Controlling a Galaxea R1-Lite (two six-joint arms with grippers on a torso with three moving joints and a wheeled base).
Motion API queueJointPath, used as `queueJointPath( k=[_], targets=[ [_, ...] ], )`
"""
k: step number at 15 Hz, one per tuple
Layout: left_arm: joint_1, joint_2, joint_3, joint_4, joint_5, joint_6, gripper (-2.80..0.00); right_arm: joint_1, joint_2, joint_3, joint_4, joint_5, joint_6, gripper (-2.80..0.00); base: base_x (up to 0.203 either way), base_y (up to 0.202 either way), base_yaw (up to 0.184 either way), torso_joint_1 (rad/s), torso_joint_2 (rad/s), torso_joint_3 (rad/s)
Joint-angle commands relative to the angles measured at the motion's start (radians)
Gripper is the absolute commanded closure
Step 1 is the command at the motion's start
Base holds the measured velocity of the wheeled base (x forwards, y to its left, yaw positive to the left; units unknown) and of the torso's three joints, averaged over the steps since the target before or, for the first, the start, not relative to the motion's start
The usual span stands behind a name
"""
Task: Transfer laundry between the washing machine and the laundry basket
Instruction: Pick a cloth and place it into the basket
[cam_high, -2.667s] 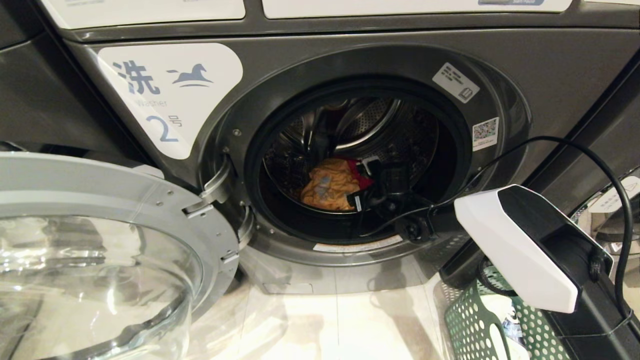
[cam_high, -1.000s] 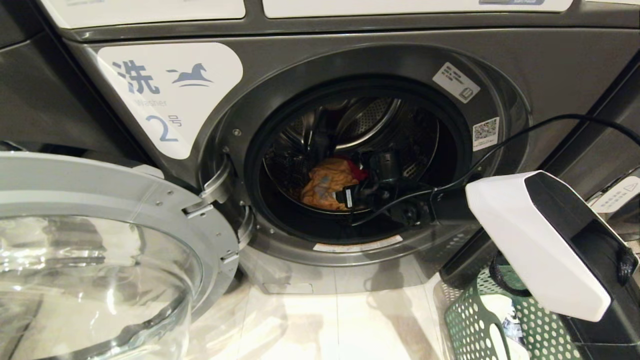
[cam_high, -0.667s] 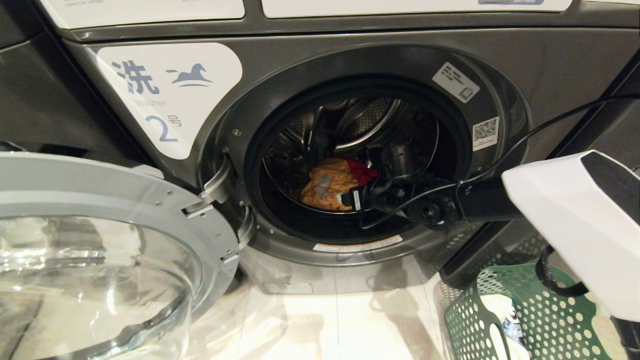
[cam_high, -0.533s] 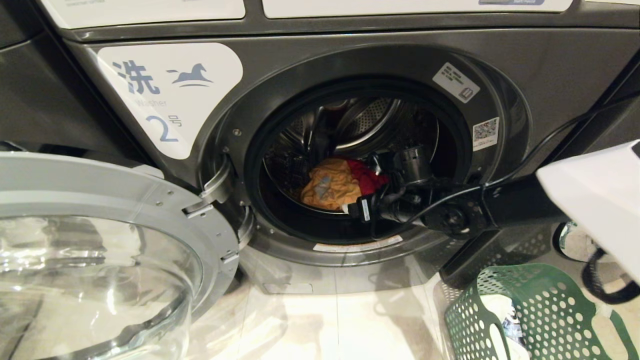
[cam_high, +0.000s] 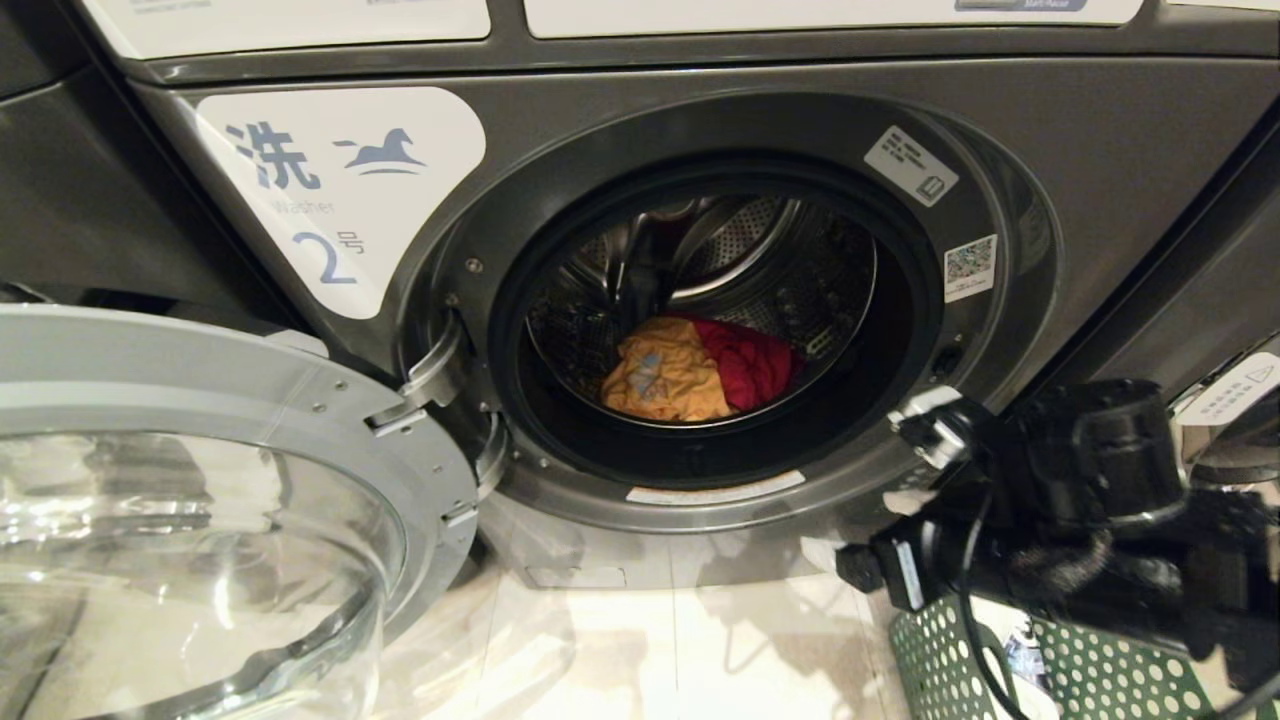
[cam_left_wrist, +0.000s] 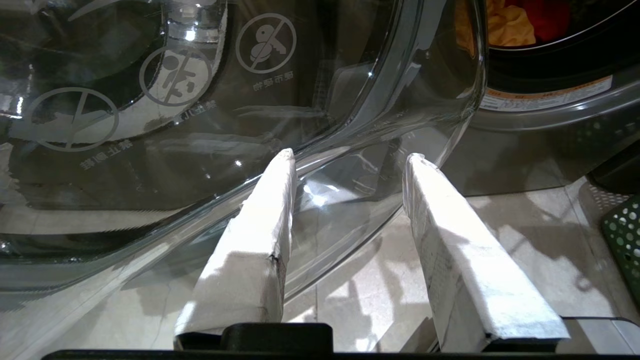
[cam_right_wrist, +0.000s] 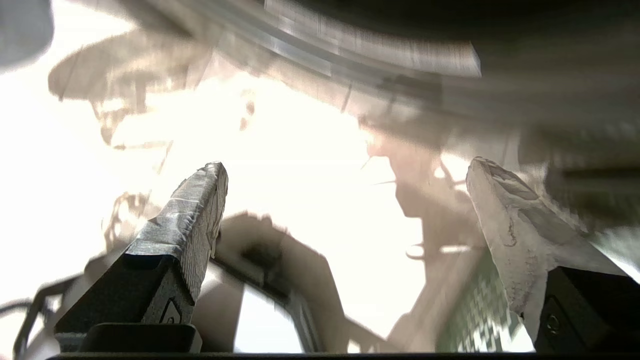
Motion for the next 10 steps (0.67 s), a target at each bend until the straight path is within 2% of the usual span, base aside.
queueJointPath(
  k=[1,3,7,8,10],
  targets=[
    [0.001,0.001,0.002,0.0,0.001,-0.001,0.0,-0.038,-0.217,0.17,0.0,-0.002,-0.004,-2.8,0.0,0.0,0.0,0.0,0.0,0.0],
    [0.001,0.001,0.002,0.0,0.001,-0.001,0.0,-0.098,-0.3,0.287,-0.001,-0.002,-0.022,-2.8,0.0,0.0,0.0,0.0,0.0,0.0],
    [0.001,0.001,0.002,0.0,0.001,-0.001,0.0,-0.381,-0.448,0.418,0.001,0.041,-0.13,-2.8,0.0,0.0,0.0,0.0,0.0,0.0],
    [0.001,0.001,0.002,0.0,0.001,-0.001,0.0,-0.429,-0.491,0.467,0.0,0.05,-0.143,0.0,0.0,0.0,0.0,0.0,0.0,0.0],
    [0.001,0.001,0.002,0.0,0.001,-0.001,0.0,-0.46,-0.561,0.512,-0.002,0.06,-0.152,0.0,0.0,0.0,0.0,0.0,0.0,0.0]
  ],
)
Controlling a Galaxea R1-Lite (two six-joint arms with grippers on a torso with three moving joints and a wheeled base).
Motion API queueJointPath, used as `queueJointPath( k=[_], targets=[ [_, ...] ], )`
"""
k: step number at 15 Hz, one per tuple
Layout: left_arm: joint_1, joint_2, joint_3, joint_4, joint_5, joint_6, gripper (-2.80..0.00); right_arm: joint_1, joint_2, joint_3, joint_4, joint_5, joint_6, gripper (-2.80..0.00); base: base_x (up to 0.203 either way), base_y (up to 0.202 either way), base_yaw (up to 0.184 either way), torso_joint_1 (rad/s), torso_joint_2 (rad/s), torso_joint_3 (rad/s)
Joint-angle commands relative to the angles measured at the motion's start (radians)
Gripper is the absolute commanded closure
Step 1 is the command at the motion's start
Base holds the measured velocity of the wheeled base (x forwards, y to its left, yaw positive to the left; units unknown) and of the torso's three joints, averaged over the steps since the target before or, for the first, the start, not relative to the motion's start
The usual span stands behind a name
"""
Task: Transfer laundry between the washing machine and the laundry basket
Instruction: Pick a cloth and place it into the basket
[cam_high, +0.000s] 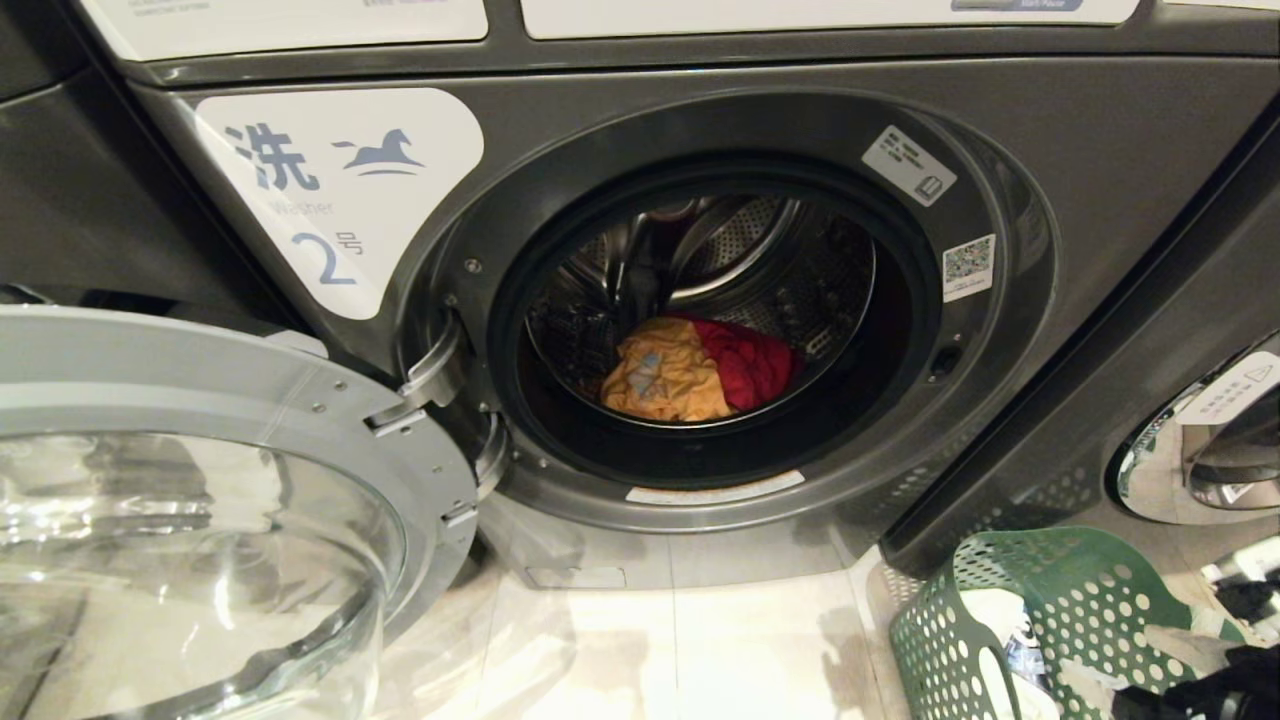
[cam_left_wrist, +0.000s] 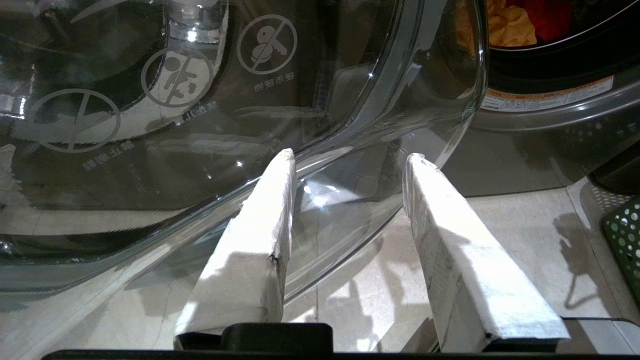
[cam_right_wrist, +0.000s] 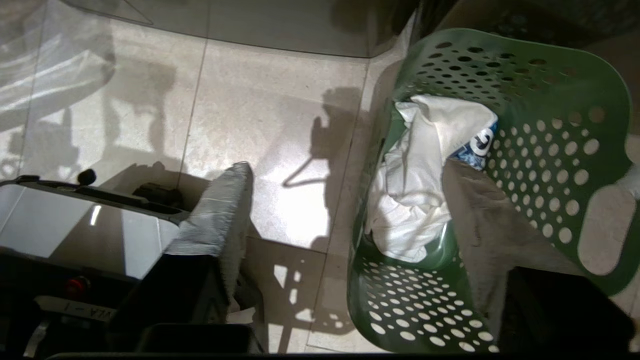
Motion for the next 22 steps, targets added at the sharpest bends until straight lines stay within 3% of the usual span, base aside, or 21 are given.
queueJointPath(
  k=[1,5,10,14,22],
  targets=[
    [-0.001,0.001,0.002,0.0,0.0,0.0,0.0,-0.035,-0.123,0.066,-0.004,0.006,-0.018,0.0,0.0,0.0,0.0,0.0,0.0,0.0],
    [-0.001,0.001,0.002,0.0,0.0,0.0,0.0,-0.078,-0.348,0.181,0.017,0.003,-0.093,0.0,0.0,0.0,0.0,0.0,0.0,0.0],
    [-0.001,0.001,0.002,0.0,0.0,0.0,0.0,-0.104,-0.743,0.199,0.215,0.025,-0.099,0.0,0.0,0.0,0.0,0.0,0.0,0.0],
    [-0.001,0.001,0.002,0.0,0.0,0.0,0.0,-0.11,-1.02,0.201,0.261,0.041,-0.099,0.0,0.0,0.0,0.0,0.0,0.0,0.0],
    [-0.001,0.001,0.002,0.0,0.0,0.0,0.0,-0.114,-1.056,0.202,0.266,0.043,-0.082,0.0,-0.001,0.0,0.012,0.0,0.0,0.001]
  ],
)
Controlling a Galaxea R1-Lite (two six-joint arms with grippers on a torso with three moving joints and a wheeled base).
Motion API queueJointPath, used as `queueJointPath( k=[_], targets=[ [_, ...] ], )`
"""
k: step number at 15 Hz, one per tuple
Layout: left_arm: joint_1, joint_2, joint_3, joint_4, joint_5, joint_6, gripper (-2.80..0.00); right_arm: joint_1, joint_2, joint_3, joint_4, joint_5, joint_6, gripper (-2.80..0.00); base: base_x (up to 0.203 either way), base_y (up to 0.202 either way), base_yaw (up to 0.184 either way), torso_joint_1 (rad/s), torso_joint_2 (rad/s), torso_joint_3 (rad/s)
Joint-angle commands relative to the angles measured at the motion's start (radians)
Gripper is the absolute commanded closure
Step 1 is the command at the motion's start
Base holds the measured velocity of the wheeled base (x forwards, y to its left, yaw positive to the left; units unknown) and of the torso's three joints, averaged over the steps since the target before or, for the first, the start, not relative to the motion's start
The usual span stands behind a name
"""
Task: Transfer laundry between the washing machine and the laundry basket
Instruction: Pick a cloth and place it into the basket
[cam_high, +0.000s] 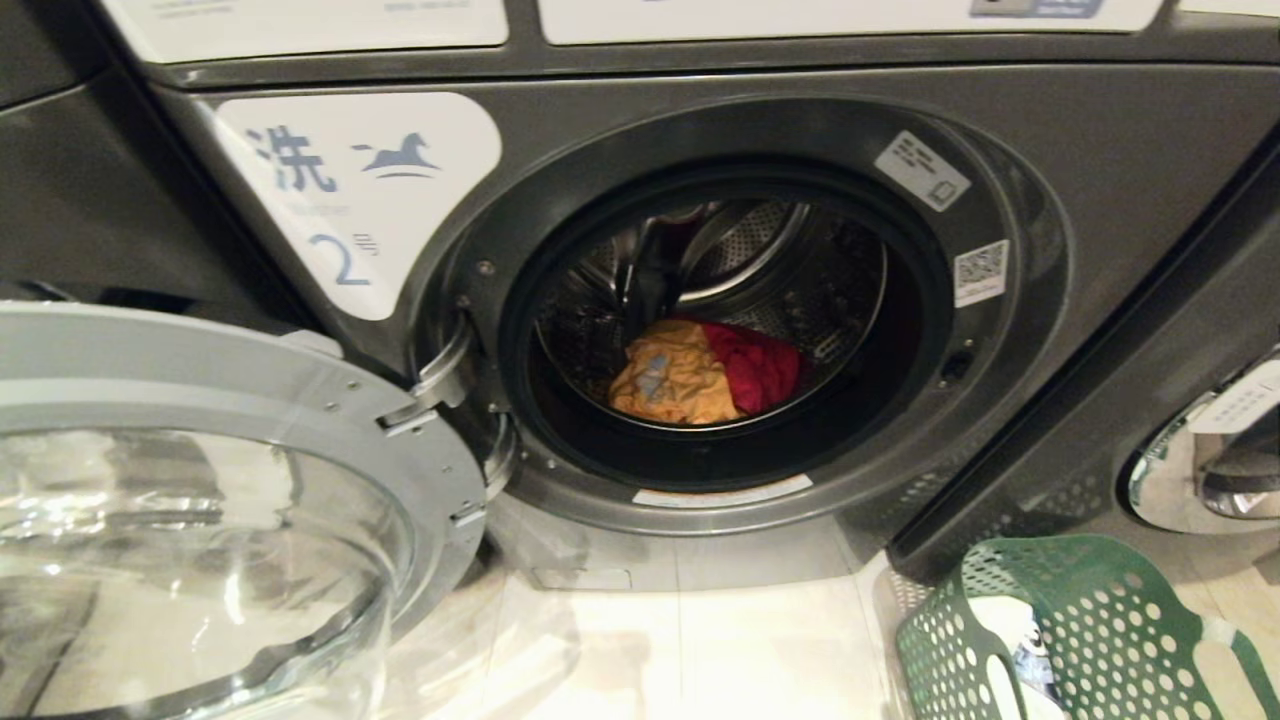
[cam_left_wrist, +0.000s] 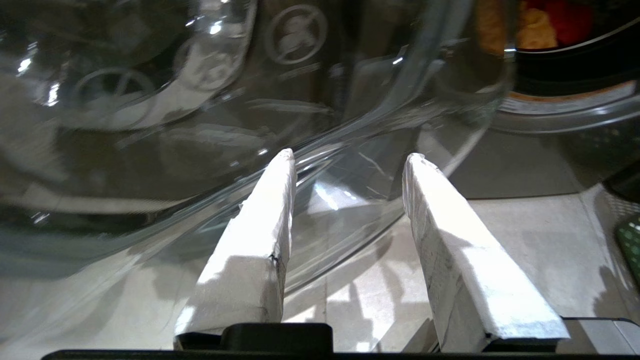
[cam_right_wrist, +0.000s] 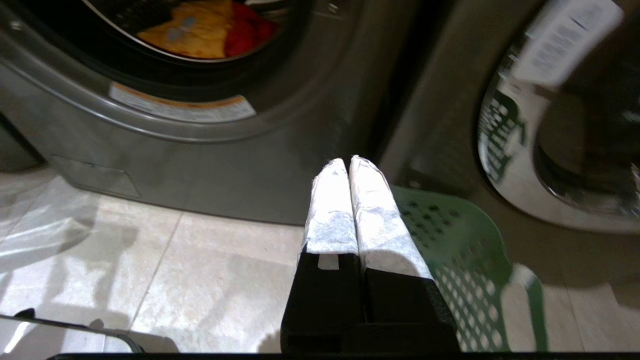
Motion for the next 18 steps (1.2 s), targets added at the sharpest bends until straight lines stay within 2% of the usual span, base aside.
queueJointPath(
  k=[1,6,9,10,12,14,18],
  targets=[
    [-0.001,0.001,0.002,0.0,0.001,-0.001,0.0,-0.001,-0.002,0.035,-0.001,0.001,0.0,0.0,-0.003,-0.008,0.158,0.0,0.0,0.002],
    [-0.001,0.001,0.002,0.0,0.001,-0.001,0.0,0.0,-0.002,0.035,0.0,0.001,0.009,0.0,-0.001,-0.008,0.167,0.001,0.0,0.005],
    [-0.001,0.001,0.002,0.0,0.001,-0.001,0.0,0.0,-0.002,0.034,0.003,-0.002,0.079,0.0,0.0,-0.001,0.03,0.0,0.0,0.0],
    [-0.001,0.001,0.002,0.0,0.001,-0.001,0.0,-0.002,-0.002,0.035,0.002,-0.004,0.079,0.0,0.0,0.0,0.0,0.0,0.0,0.0],
    [-0.001,0.001,0.002,0.0,0.001,-0.001,0.0,-0.007,0.042,0.032,-0.009,-0.029,0.028,0.0,0.0,0.0,0.0,0.0,0.0,0.0],
    [-0.001,0.001,0.002,0.0,0.001,-0.001,0.0,-0.011,0.215,-0.015,-0.044,-0.029,0.016,0.0,0.0,0.0,0.0,0.0,0.0,0.0],
    [-0.001,0.001,0.002,0.0,0.001,-0.001,0.0,0.005,0.791,-0.194,-0.084,-0.028,0.12,0.0,0.0,0.0,0.0,0.0,0.0,0.0]
  ],
)
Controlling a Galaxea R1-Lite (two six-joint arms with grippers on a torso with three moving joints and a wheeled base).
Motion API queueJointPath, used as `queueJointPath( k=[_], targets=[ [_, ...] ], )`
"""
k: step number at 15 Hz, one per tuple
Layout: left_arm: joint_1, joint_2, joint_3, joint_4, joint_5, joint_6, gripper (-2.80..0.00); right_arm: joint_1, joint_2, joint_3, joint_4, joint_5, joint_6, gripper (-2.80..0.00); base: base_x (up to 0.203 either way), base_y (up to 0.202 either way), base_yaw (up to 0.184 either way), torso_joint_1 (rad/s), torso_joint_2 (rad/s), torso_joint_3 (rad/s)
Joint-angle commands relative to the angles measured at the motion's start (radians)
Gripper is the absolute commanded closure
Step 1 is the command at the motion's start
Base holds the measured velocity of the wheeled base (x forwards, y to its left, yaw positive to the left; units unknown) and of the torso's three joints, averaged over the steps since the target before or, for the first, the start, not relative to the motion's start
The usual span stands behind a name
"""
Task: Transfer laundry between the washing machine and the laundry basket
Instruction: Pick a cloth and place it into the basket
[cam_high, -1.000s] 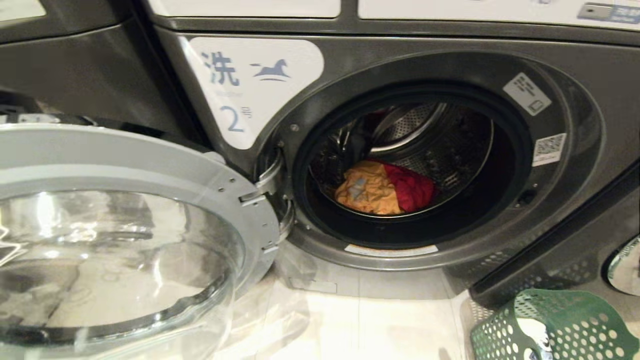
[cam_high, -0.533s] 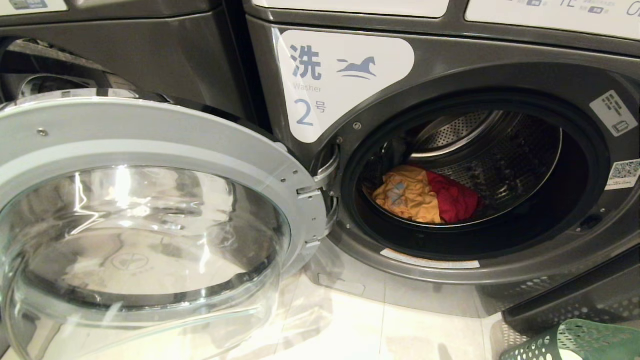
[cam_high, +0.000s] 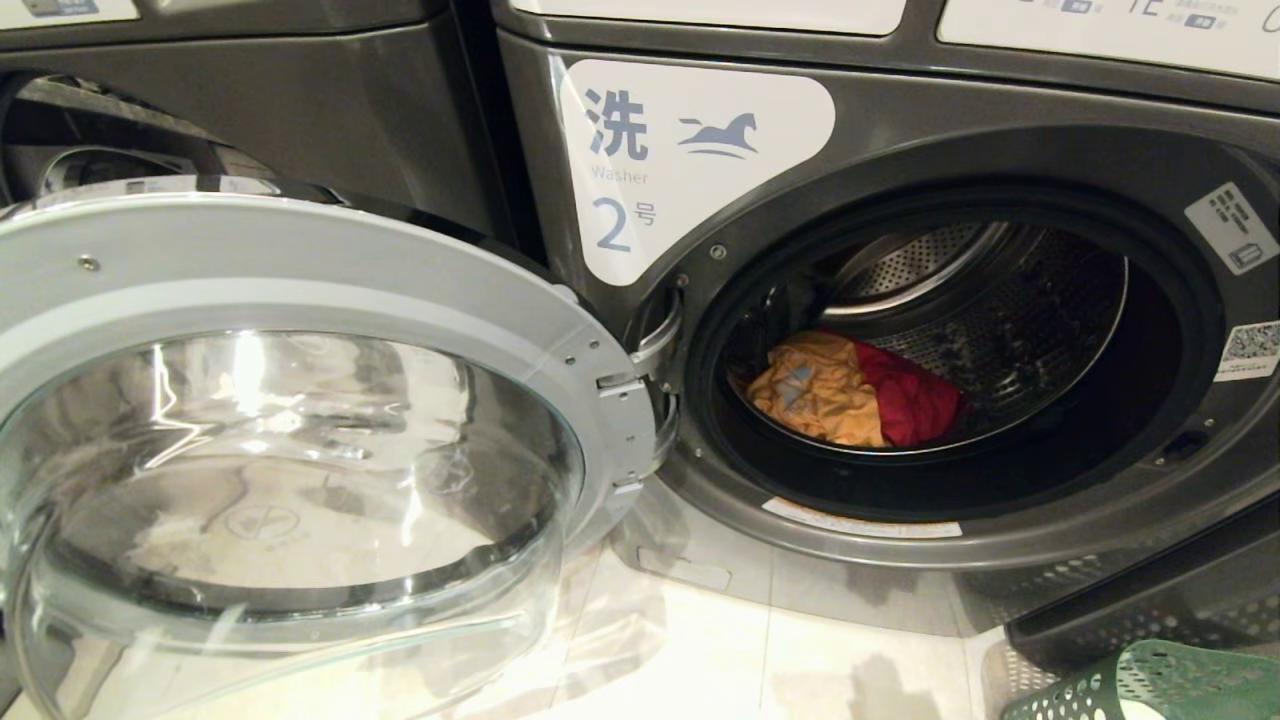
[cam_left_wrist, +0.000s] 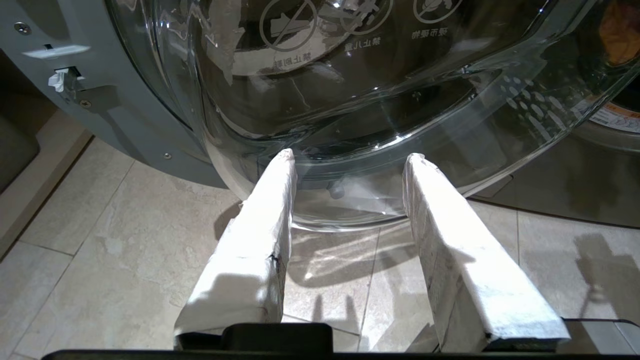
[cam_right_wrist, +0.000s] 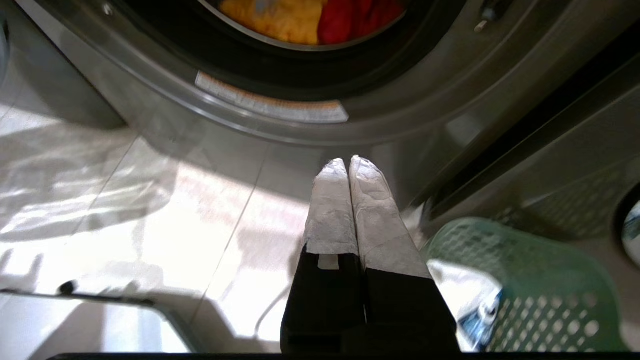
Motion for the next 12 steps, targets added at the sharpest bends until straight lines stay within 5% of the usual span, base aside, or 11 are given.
queueJointPath(
  k=[1,2,8,12],
  targets=[
    [0.0,0.001,0.002,0.0,0.001,-0.001,0.0,0.012,0.473,-0.109,-0.024,0.0,0.041,0.0,0.0,0.0,0.0,0.0,0.0,0.0],
    [0.0,0.001,0.002,0.0,0.001,-0.001,0.0,0.02,0.624,-0.153,-0.055,-0.001,0.06,-2.8,0.0,0.0,0.0,0.0,0.0,0.0],
    [0.0,0.001,0.002,0.0,0.001,-0.001,0.0,0.138,1.271,-0.393,-0.407,-0.024,0.125,-2.8,0.0,0.0,0.0,0.0,0.0,0.0],
    [0.0,0.001,0.002,0.0,0.001,-0.001,0.0,0.214,1.522,-0.669,-0.47,-0.113,0.145,-2.8,0.0,0.0,0.0,0.0,0.0,0.0]
  ],
)
